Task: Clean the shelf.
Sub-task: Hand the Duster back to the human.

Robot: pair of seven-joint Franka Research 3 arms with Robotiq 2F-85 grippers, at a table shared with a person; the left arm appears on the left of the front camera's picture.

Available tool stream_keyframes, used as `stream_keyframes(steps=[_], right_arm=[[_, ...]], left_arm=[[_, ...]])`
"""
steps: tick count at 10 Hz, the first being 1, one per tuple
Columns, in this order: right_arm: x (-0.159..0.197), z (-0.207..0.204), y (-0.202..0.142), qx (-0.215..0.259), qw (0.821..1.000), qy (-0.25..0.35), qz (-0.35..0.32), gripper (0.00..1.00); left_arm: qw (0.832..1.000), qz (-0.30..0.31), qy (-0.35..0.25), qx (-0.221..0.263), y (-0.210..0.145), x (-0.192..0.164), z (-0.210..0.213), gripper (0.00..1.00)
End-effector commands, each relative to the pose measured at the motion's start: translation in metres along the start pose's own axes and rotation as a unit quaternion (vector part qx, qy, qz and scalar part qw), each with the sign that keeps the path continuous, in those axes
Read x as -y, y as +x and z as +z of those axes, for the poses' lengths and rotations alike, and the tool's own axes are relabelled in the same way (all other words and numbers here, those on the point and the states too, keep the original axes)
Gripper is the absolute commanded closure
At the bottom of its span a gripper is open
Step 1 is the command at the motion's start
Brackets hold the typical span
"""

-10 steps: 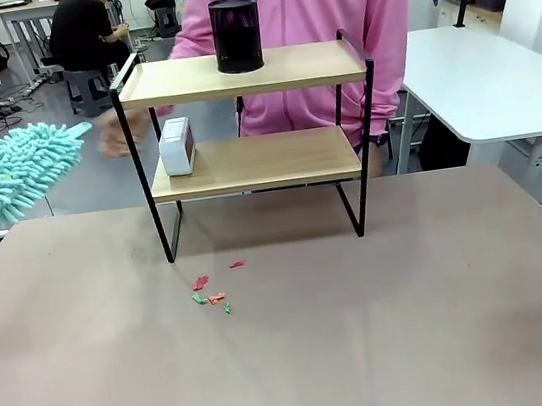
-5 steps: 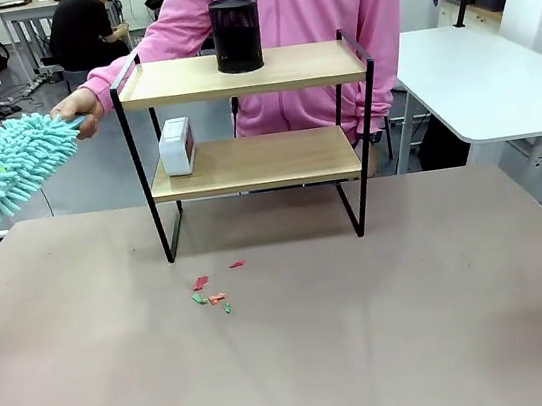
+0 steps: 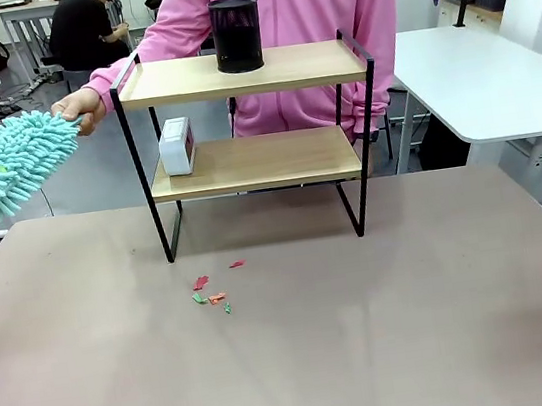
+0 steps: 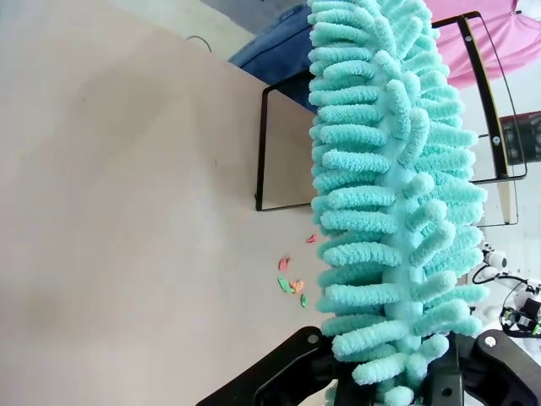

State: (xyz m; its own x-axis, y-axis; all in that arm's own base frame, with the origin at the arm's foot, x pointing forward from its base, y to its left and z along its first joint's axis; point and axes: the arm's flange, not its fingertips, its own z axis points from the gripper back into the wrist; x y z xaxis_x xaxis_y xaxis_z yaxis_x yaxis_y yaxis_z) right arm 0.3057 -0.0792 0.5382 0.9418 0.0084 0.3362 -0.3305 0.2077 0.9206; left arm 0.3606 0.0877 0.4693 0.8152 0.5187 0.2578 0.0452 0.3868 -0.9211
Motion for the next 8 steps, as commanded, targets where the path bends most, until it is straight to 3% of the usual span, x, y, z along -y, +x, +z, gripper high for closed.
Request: stream_keyframes(steps=[1,4,5,6,7,8], right_arm=[[-0.001,0.004,0.0,-0.009,1.0,-0.005,0.005,0.0],[-0.001,0.004,0.0,-0.009,1.0,-0.005,0.005,0.0],[-0.001,0.004,0.0,-0.009,1.0,-0.005,0.005,0.0],[-0.001,0.004,0.0,-0.009,1.0,-0.005,0.005,0.0],[-0.001,0.004,0.0,-0.009,1.0,-0.005,0.005,0.0],[-0.001,0.004,0.0,-0.009,1.0,-0.005,0.005,0.0]], left_arm=[[1.0,-0.011,-0.012,0.011,0.0,0.0,-0.001,1.0],[1.0,-0.011,-0.012,0.011,0.0,0.0,-0.001,1.0],[1.0,0.0,0.0,0.0,0.0,0.0,0.0,0.27],[1.0,-0.01,-0.002,0.01,-0.001,0.01,-0.009,0.26],[1.0,-0.025,-0.005,-0.008,-0.006,0.021,-0.014,0.0],[0.999,-0.031,-0.027,-0.019,-0.013,0.028,-0.013,0.22]])
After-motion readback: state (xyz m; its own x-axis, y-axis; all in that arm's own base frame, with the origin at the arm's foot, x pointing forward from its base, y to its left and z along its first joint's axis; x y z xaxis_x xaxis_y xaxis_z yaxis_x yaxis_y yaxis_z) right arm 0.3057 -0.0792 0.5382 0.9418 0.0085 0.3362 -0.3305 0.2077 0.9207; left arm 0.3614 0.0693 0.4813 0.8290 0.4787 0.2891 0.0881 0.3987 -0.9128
